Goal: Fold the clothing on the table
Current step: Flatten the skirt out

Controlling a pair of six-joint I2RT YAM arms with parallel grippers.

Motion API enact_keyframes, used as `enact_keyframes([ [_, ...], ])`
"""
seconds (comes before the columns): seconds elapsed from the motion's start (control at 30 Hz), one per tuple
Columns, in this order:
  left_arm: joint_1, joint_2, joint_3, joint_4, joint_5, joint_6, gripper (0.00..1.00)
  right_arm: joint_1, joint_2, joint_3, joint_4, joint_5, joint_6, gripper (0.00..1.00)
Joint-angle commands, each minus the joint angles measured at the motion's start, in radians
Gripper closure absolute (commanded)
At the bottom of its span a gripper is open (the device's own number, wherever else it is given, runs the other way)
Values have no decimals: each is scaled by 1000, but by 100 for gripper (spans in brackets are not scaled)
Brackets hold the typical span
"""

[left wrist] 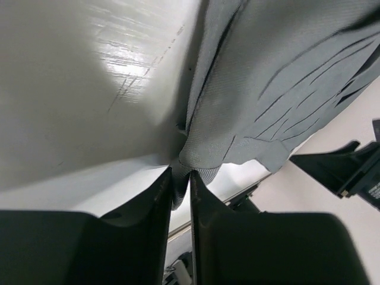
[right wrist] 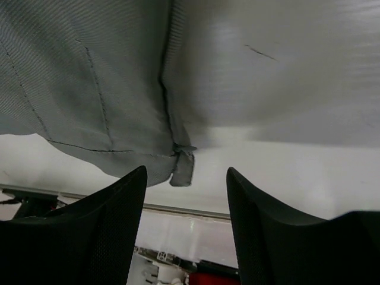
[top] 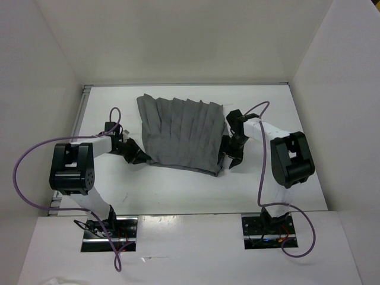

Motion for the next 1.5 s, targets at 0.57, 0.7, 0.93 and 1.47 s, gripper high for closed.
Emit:
enact_keyframes([
  [0.57, 8, 22, 67, -29, 56, 58, 65, 126, 124, 19, 96, -53, 57, 41],
  [0.7, 18, -16, 67, -78, 78, 93, 65, 126, 114, -17, 96, -42, 80, 79],
  [0.93, 67, -94, 67, -149, 124, 141, 60, 126, 72, -53, 95, 76, 116, 100],
  [1.47, 97, 48, 35, -14, 56, 152, 44, 126, 91, -13, 76, 76, 97, 100],
])
